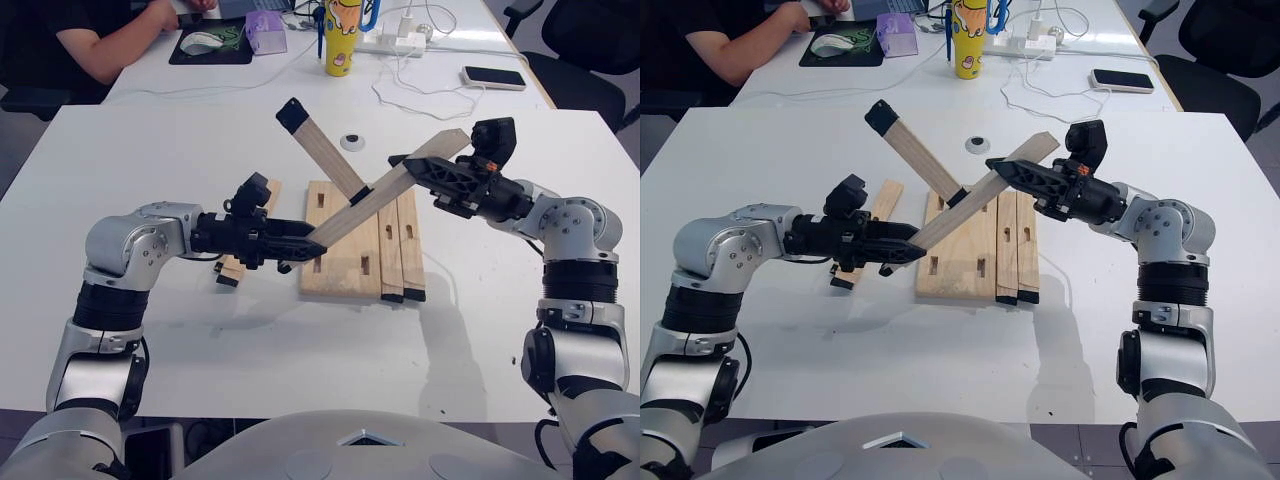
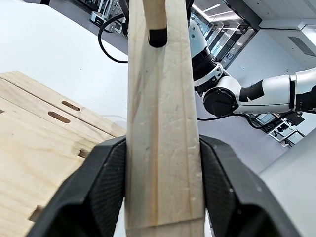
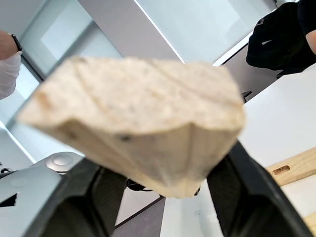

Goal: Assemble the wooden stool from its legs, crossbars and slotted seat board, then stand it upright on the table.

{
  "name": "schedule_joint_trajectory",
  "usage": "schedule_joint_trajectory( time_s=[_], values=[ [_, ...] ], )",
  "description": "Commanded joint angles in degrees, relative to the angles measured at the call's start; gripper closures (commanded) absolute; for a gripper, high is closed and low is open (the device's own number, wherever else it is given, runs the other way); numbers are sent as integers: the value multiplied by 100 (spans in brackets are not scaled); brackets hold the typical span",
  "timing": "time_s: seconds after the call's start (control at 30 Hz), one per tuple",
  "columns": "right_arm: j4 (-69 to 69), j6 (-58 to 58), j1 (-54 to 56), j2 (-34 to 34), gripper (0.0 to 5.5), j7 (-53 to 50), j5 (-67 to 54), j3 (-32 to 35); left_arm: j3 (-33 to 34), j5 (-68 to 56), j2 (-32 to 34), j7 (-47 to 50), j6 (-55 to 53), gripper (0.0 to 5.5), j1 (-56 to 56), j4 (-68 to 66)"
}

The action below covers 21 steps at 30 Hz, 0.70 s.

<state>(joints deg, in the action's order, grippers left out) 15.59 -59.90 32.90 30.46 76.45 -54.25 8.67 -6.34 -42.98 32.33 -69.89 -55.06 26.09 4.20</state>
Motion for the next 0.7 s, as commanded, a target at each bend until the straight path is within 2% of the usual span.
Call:
schedule_joint_trajectory(
  time_s=[0.03,0.1,0.27,0.33,0.4,0.47,0.57,0.7],
  values=[
    [13,-1,0,118,334,44,90,-24,205,-12,-153,319,123,306,-63,-43],
    [38,64,-27,112,337,8,124,-5,348,-100,-260,497,100,293,-112,-41],
    [28,147,-172,250,344,88,278,-25,918,-480,-422,950,-10,221,-362,108],
    [84,207,-196,356,344,108,362,-5,1161,-603,-383,1084,-23,196,-464,150],
    [277,372,-166,526,344,80,489,112,1141,-428,-149,1061,151,163,-737,332],
    [514,510,-136,870,344,173,583,312,864,5,105,999,515,161,-1172,608],
    [880,624,-63,1492,344,456,729,497,-474,1814,497,1186,2044,161,-1677,1014],
    [1717,896,429,1955,344,711,1038,530,-1646,3199,151,1308,3656,161,-1607,1205]
  ],
)
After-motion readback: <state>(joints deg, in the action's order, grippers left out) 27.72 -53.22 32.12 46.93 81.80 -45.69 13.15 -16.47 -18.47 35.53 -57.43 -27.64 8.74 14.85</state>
